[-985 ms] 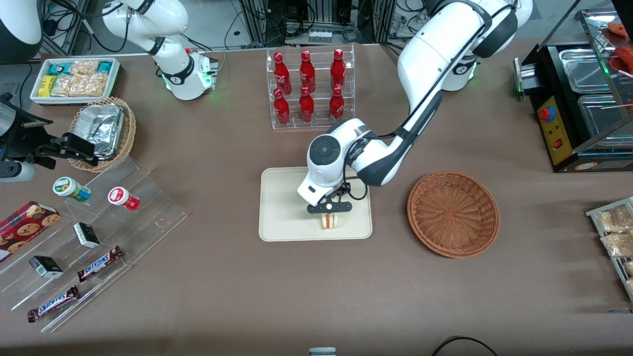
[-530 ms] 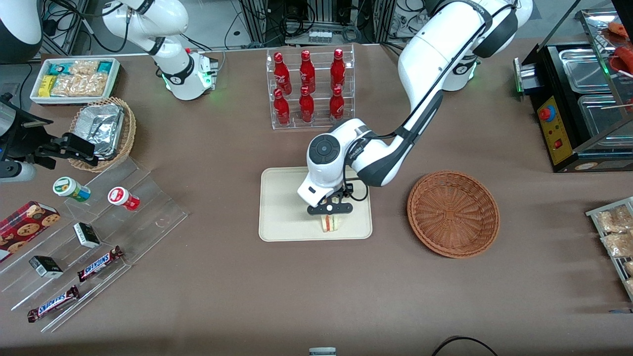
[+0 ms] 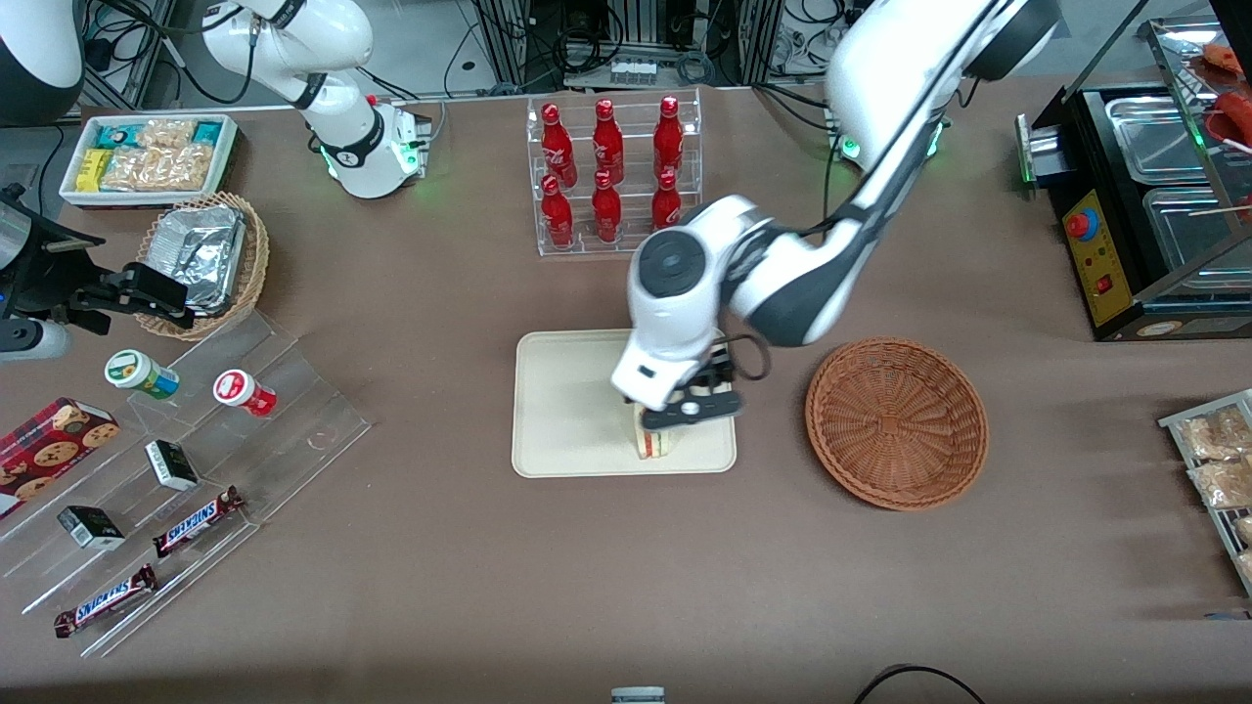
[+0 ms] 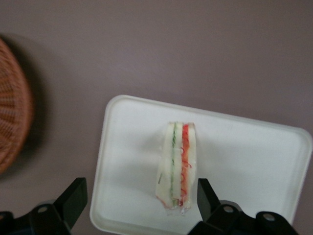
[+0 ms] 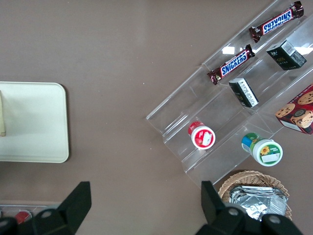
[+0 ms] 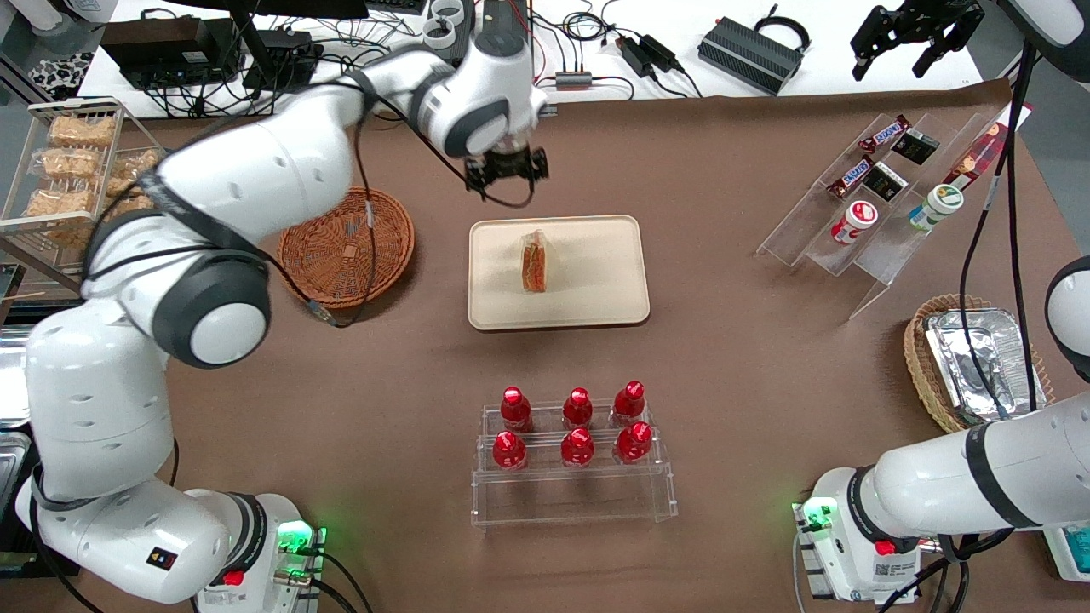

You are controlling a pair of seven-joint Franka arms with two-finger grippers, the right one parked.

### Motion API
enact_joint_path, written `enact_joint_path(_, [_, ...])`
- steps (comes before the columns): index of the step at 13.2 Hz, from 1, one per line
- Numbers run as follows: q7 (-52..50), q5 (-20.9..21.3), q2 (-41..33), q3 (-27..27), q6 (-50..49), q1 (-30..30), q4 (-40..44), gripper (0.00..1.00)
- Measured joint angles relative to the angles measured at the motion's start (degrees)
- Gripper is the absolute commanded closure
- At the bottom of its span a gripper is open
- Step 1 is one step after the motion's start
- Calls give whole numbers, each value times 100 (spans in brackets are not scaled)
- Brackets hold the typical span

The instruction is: Place sandwich from basket to tray

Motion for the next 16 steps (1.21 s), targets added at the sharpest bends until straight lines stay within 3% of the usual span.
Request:
enact_joint_path(7, [516,-358,-1369,19,-1894,1032,-26,1])
enact_joint_path(16, [3081,-843,-2588,47,-3040,2869,-374,1])
